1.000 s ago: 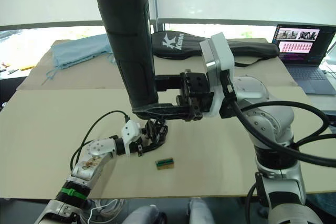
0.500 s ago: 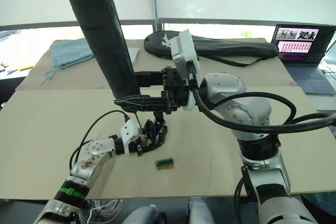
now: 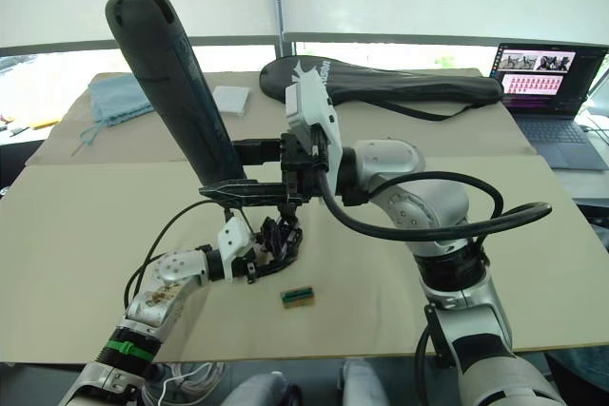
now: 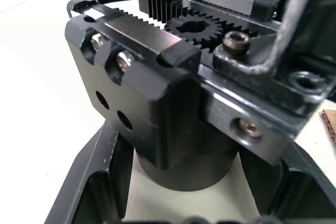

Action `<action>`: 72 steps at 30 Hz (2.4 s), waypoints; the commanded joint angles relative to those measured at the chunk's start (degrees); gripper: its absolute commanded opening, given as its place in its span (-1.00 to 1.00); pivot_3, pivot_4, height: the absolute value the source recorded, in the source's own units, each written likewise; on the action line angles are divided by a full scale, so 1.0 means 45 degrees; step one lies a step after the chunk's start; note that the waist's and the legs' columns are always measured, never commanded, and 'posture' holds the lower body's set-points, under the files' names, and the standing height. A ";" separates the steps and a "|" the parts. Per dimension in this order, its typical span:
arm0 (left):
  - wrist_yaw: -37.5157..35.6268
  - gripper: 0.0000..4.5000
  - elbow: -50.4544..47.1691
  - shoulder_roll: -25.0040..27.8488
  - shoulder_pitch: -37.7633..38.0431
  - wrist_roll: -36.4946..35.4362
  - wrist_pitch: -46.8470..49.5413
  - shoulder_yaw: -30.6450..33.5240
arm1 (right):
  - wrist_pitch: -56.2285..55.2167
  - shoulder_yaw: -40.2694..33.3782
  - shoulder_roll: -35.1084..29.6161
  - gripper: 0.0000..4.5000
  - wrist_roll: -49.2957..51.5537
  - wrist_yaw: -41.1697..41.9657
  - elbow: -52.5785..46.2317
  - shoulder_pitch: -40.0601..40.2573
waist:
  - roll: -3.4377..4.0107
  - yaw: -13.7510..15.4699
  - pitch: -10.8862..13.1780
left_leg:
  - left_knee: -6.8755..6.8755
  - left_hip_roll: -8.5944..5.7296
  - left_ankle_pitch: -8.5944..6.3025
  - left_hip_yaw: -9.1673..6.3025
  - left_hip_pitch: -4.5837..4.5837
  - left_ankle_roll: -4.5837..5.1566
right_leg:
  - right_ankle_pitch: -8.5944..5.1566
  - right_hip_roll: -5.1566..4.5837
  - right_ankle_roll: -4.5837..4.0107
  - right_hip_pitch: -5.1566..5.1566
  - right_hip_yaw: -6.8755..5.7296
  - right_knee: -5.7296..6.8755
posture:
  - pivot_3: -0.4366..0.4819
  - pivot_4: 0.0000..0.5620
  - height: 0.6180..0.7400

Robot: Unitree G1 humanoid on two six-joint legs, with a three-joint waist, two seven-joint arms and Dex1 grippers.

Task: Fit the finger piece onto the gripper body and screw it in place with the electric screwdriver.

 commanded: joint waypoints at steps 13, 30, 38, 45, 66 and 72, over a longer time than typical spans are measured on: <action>-0.0302 0.05 0.0210 0.0248 0.0438 0.0148 0.0267 -0.0223 | -0.0904 -0.0092 0.0278 -0.16 -0.0779 0.0436 0.0003 0.0151 | 0.0001 -0.0065 0.0000 | -0.0001 0.0000 0.0000 -0.0001 0.0003 0.0000 | 0.0000 0.0001 0.0000 0.0000 -0.0001 0.0002 | -0.05 -0.47 1.00; -0.0269 0.05 0.0167 0.0240 0.0561 0.0174 0.0285 -0.0217 | -0.1198 0.0152 0.0461 -0.16 -0.1422 0.0788 0.0109 0.0463 | 0.0001 -0.0152 -0.0001 | -0.0001 0.0000 0.0000 0.0000 0.0005 -0.0001 | 0.0000 0.0002 0.0000 0.0000 -0.0003 0.0002 | -0.05 -0.47 1.00; -0.0256 0.05 0.0167 0.0229 0.0593 0.0192 0.0282 -0.0237 | -0.1231 0.0244 0.0510 -0.16 -0.1493 0.0822 0.0114 0.0513 | 0.0001 -0.0155 -0.0001 | -0.0001 0.0000 0.0000 0.0000 0.0006 -0.0001 | 0.0000 0.0002 0.0000 0.0000 -0.0003 0.0002 | -0.05 -0.47 1.00; -0.0222 0.05 0.0190 0.0204 0.0642 0.0207 0.0248 -0.0245 | -0.1278 0.0322 0.0553 -0.16 -0.1565 0.0861 0.0169 0.0536 | 0.0002 -0.0166 -0.0001 | -0.0003 0.0000 0.0000 0.0000 0.0008 -0.0001 | 0.0000 0.0003 0.0000 0.0000 -0.0004 0.0002 | -0.05 -0.47 1.00; -0.0105 0.05 0.0119 0.0180 0.0769 0.0216 0.0297 -0.0241 | -0.1340 0.0432 0.0664 -0.16 -0.1800 0.0999 0.0318 0.0530 | 0.0002 -0.0174 -0.0001 | -0.0005 0.0000 0.0000 0.0000 0.0010 -0.0001 | 0.0000 0.0003 0.0000 0.0000 -0.0006 0.0002 | -0.05 -0.47 1.00; -0.0087 0.05 0.0130 0.0178 0.0756 0.0219 0.0303 -0.0238 | -0.1255 0.0481 0.0716 -0.16 -0.1803 0.0992 0.0297 0.0547 | 0.0002 -0.0174 -0.0001 | -0.0004 0.0000 0.0000 0.0000 0.0010 -0.0002 | 0.0000 0.0003 0.0000 0.0000 -0.0005 0.0002 | -0.05 -0.47 1.00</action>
